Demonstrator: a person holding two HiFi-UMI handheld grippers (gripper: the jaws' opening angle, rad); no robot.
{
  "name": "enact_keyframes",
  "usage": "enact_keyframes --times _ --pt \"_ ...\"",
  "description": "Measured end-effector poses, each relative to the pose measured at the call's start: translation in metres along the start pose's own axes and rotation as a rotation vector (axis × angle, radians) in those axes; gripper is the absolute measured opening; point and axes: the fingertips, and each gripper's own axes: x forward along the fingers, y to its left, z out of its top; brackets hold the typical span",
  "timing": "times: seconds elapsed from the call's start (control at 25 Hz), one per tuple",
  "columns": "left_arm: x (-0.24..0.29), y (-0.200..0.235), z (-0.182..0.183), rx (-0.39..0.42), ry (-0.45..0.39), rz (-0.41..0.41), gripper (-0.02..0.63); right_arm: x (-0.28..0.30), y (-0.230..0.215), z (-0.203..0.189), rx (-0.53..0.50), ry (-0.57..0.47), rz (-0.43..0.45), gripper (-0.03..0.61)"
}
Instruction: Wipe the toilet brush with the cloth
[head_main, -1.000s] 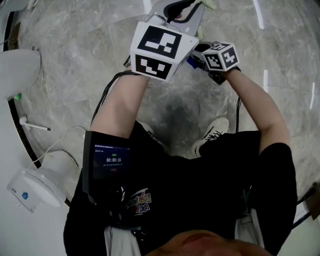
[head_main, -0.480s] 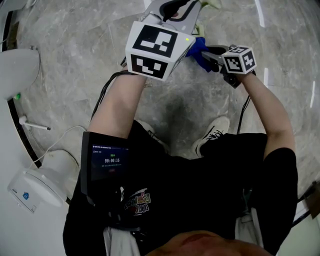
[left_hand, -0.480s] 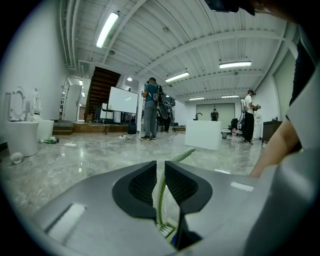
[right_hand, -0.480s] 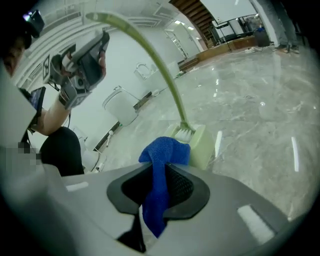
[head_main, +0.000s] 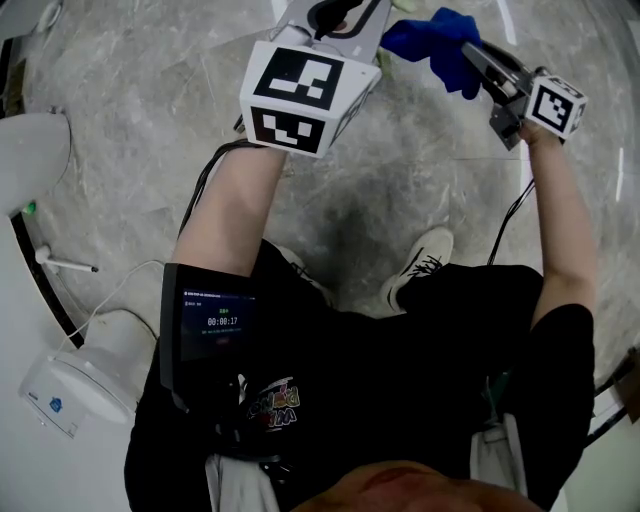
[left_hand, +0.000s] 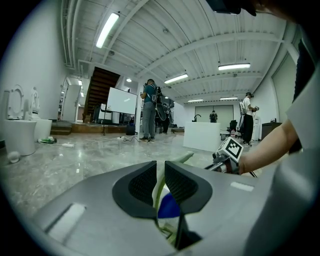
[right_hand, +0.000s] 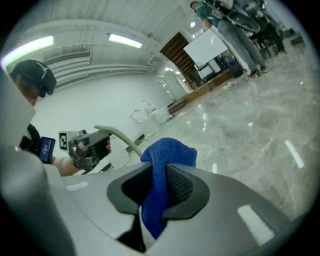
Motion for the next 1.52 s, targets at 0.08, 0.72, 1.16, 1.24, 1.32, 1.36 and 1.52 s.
enact_keyframes --times 0.08,0.72,1.16,1.24,1.32,1.36,1.52 --pt "-0.002 0.001 0.002 -0.001 -0.006 0.008 0.052 -0.003 -0.02 0.006 -0.039 -0.049 -0.141 0.072" --pt "-0.032 0.011 0.006 0.04 -0.011 0.077 0.052 0.027 -0.058 -0.204 -0.649 0.658 -0.353 0.072" --pt "-0.033 0.016 0.002 0.051 0.01 0.089 0.052 0.033 -0.043 -0.261 -0.726 0.851 -0.224 0.098" --pt "-0.033 0.013 0.002 0.058 0.008 0.085 0.052 0.031 -0.036 -0.265 -0.703 0.862 -0.191 0.15" --pt "-0.034 0.009 0.002 0.061 0.004 0.082 0.052 0.024 -0.028 -0.267 -0.692 0.869 -0.149 0.175" --pt "-0.035 0.008 0.002 0.061 0.001 0.082 0.052 0.02 -0.023 -0.266 -0.691 0.865 -0.127 0.172" --pt "-0.036 0.015 0.011 0.036 -0.024 0.094 0.052 0.017 -0.014 -0.231 -0.682 0.75 -0.115 0.155"
